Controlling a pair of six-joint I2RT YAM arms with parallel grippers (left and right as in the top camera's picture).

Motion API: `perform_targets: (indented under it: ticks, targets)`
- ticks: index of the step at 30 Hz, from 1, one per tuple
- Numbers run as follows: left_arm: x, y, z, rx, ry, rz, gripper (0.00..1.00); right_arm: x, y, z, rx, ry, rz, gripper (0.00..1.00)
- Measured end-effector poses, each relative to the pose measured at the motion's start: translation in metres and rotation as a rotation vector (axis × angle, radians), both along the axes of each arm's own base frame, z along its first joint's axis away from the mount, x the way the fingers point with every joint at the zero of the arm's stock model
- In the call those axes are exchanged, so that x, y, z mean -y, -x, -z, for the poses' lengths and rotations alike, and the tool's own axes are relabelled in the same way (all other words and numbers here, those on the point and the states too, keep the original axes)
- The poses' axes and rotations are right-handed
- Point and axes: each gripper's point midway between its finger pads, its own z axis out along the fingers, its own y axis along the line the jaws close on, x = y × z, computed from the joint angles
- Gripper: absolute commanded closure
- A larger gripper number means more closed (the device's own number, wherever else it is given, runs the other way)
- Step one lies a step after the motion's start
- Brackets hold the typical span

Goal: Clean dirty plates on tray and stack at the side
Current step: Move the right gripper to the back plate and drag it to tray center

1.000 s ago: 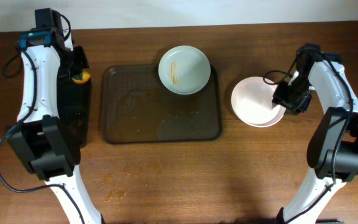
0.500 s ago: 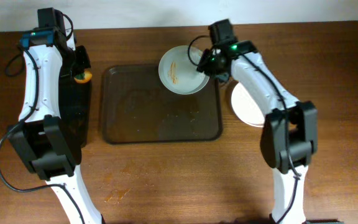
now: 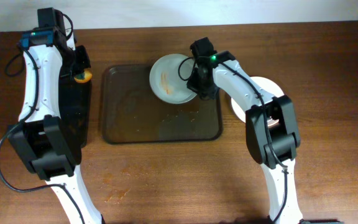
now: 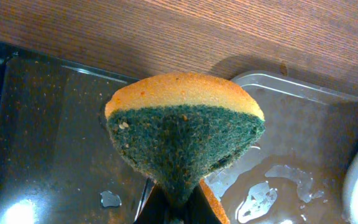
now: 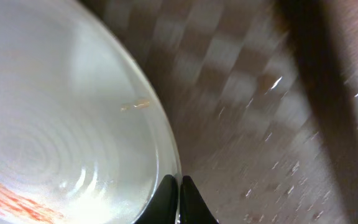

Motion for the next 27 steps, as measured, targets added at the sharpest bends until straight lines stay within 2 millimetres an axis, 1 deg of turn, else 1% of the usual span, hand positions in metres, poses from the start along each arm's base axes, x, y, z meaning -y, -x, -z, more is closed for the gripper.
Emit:
perform_targets:
  ticks: [1,3,4,5,6,8,9,10,12,13,14,16,18,20,21,22,23,24,27]
  targets:
    - [0.000,0.000,0.000,0.000,0.000,0.000,0.99,-0.010,0.013,0.001,-0.040,-0.009,-0.031,0.96]
    - [0.000,0.000,0.000,0.000,0.000,0.000,0.99,-0.027,0.034,0.000,-0.099,-0.030,-0.092,0.96]
    - [0.000,0.000,0.000,0.000,0.000,0.000,0.99,-0.033,0.040,0.000,-0.113,-0.039,-0.121,0.90]
    - [0.000,0.000,0.000,0.000,0.000,0.000,0.99,-0.040,0.050,0.000,-0.137,-0.050,-0.158,0.64]
    - [0.000,0.000,0.000,0.000,0.000,0.000,0.99,-0.046,0.058,0.000,-0.156,-0.057,-0.203,0.56]
    - [0.000,0.000,0.000,0.000,0.000,0.000,0.99,-0.051,0.064,-0.002,-0.155,-0.066,-0.297,0.50]
    - [0.000,0.000,0.000,0.000,0.000,0.000,0.99,-0.051,0.062,-0.004,-0.140,-0.067,-0.333,0.50]
    - [0.000,0.000,0.000,0.000,0.000,0.000,0.99,-0.052,0.056,-0.006,-0.109,-0.072,-0.373,0.50]
    - [0.000,0.000,0.000,0.000,0.000,0.000,0.99,-0.052,0.028,-0.015,0.011,-0.081,-0.454,0.51]
    - [0.000,0.000,0.000,0.000,0.000,0.000,0.99,-0.048,0.015,-0.018,0.075,-0.073,-0.515,0.57]
    - [0.000,0.000,0.000,0.000,0.000,0.000,0.99,-0.045,0.007,-0.019,0.112,-0.062,-0.555,0.61]
    - [0.001,0.000,0.000,0.000,0.000,0.002,0.99,-0.043,-0.002,-0.017,0.153,-0.045,-0.615,0.68]
    - [0.001,0.000,0.000,-0.002,0.000,0.002,0.99,-0.045,-0.002,-0.007,0.155,-0.036,-0.656,0.71]
    - [0.002,0.002,0.001,-0.008,0.001,0.003,0.99,-0.049,0.003,0.002,0.139,-0.031,-0.687,0.72]
    - [0.002,0.002,0.001,-0.009,0.001,0.003,0.99,-0.052,0.005,0.005,0.136,-0.029,-0.698,0.75]
    - [0.002,0.002,0.001,-0.009,0.001,0.003,0.99,-0.057,0.008,0.007,0.133,-0.027,-0.715,0.81]
    - [0.002,0.002,0.001,-0.009,0.001,0.003,0.99,-0.061,0.011,0.008,0.132,-0.020,-0.718,0.91]
    - [0.002,0.002,0.001,-0.011,0.002,0.003,0.99,-0.062,0.012,0.009,0.126,-0.014,-0.704,0.96]
    - [0.003,0.008,0.003,-0.033,0.006,0.003,0.99,-0.063,0.011,0.008,0.108,-0.026,-0.627,0.96]
